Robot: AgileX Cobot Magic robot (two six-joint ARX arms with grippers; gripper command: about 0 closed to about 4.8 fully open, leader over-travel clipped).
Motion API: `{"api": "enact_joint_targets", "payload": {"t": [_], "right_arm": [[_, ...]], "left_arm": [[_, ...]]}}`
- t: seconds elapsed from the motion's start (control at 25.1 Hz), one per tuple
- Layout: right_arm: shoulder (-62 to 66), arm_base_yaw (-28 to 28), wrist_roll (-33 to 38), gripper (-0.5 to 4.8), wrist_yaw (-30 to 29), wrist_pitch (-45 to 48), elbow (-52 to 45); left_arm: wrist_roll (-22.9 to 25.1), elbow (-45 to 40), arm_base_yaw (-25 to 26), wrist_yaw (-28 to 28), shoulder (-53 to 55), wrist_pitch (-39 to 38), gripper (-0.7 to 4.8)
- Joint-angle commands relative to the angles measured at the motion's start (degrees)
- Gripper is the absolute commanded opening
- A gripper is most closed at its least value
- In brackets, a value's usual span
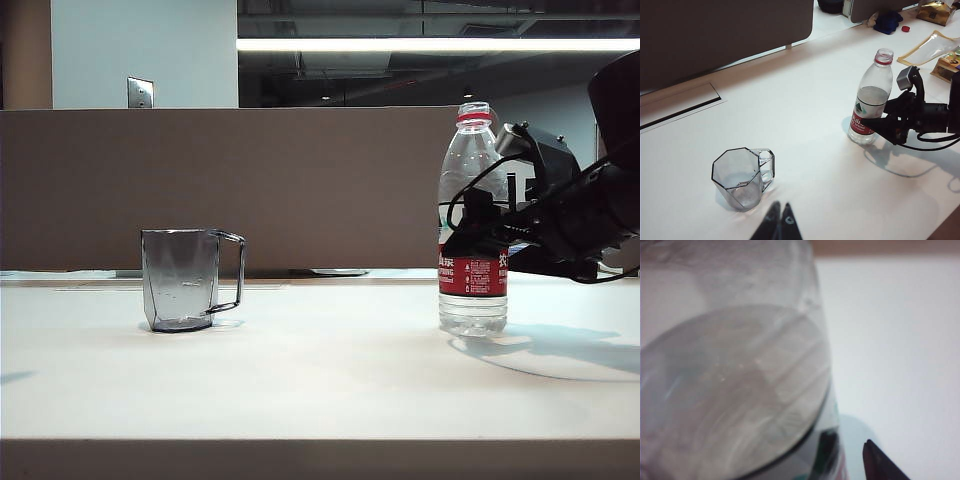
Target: Pick up the mineral water bottle on the table and pour water into the mug until it's half full.
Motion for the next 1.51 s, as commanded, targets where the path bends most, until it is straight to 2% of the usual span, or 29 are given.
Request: {"api": "enact_joint_targets", "payload": {"t": [0.04,0.16,0.52,0.8,1.12,1.31,1.39,1.51], "right_arm": [[-0.4,-0.1,0.0,4.79,0.5,1.0,0.2],[-0.4,-0.1,0.0,4.79,0.6,0.9,0.2],[-0.4,-0.1,0.0,4.79,3.5,1.0,0.2],[-0.4,-0.1,0.0,4.04,3.3,0.5,0.2],[-0.6,-0.1,0.0,3.80,3.3,0.6,0.2],[-0.7,-0.1,0.0,3.49,3.3,0.5,0.2],[-0.7,-0.1,0.0,3.17,3.3,0.6,0.2],[-0.7,-0.1,0.0,3.17,3.3,0.6,0.2]], "left_arm": [[0.2,0.3,0.1,-0.1,-0.1,0.2,-0.05],[0.2,0.3,0.1,-2.2,-0.1,0.2,-0.05],[0.2,0.3,0.1,-2.2,-0.1,0.2,-0.05],[0.2,0.3,0.1,-2.2,-0.1,0.2,-0.05],[0.2,0.3,0.1,-2.2,-0.1,0.2,-0.05],[0.2,0.3,0.1,-2.2,-0.1,0.2,-0.05],[0.2,0.3,0.1,-2.2,-0.1,0.2,-0.05],[0.2,0.3,0.1,-2.2,-0.1,0.2,-0.05]]}}
